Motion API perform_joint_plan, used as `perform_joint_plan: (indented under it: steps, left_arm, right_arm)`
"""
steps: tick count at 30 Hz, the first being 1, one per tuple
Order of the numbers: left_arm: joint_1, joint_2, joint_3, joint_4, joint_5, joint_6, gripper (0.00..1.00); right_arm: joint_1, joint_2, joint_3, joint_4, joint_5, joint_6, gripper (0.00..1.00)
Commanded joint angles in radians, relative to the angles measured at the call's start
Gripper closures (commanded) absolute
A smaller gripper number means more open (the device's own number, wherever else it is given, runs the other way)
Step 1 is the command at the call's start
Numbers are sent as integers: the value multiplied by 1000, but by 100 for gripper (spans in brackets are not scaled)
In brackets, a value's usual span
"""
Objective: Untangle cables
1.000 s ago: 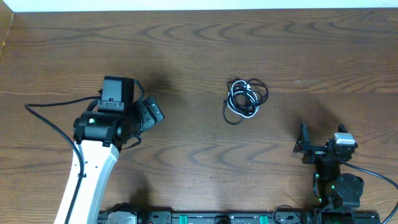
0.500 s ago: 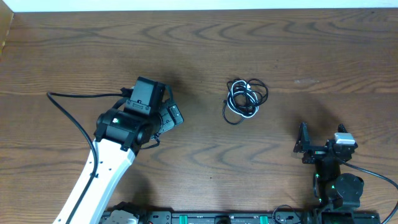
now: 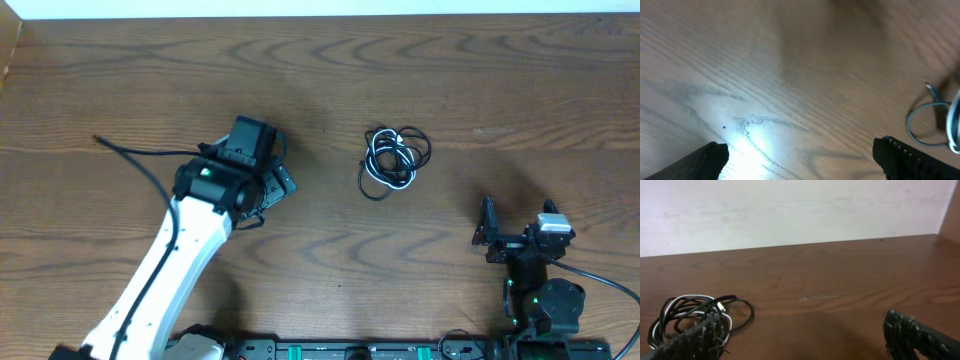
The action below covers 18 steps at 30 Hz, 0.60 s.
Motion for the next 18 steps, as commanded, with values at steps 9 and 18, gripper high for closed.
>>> perform_joint_plan:
  steps: [9, 18]
  left_arm:
    - [-3, 148, 5, -11, 26, -32, 2]
    - [-3, 153, 5, -10, 25, -32, 2]
  right_arm:
    - [6, -1, -4, 0, 12, 13, 1]
    - [6, -1, -4, 0, 12, 13, 1]
